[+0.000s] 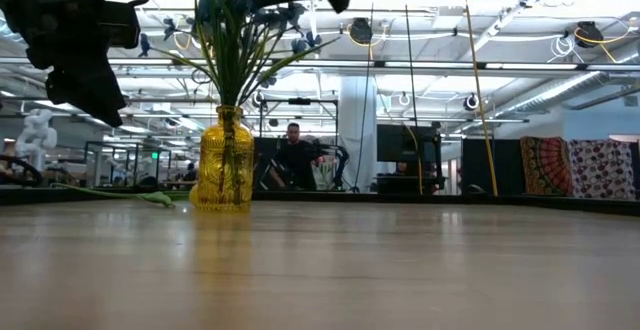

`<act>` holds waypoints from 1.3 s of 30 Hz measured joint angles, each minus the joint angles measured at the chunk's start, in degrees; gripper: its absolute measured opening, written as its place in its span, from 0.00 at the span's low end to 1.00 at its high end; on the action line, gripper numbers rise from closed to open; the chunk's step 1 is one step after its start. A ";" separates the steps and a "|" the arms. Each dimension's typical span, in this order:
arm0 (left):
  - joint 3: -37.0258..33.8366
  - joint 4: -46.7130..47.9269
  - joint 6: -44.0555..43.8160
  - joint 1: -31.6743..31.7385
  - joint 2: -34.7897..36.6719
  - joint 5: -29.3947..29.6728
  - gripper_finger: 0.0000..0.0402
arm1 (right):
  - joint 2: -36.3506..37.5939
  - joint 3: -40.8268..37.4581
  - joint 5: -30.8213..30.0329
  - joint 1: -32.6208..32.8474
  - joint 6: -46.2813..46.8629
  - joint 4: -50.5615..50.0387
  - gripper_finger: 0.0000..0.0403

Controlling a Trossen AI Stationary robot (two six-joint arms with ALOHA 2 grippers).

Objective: Sort flowers into vase by color
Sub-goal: Put the yellow flower into the transparent vase

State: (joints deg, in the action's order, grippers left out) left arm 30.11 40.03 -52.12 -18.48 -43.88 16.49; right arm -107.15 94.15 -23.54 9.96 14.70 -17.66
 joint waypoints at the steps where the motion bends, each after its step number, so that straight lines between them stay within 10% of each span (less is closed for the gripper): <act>1: 0.00 0.00 0.00 0.00 0.00 0.00 0.53 | 0.23 0.00 0.02 0.41 1.62 -1.16 0.28; 13: 0.00 1.73 3.10 3.17 0.00 0.21 0.53 | -1.30 0.02 8.89 5.25 22.57 -16.25 0.28; 39: 0.04 1.42 33.67 34.92 -13.89 -13.73 0.53 | -1.71 -0.04 8.41 5.59 18.16 -16.53 0.28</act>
State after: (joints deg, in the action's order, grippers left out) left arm 30.15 41.45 -18.45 16.44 -57.77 2.76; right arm -108.86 94.11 -15.13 15.55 32.86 -34.20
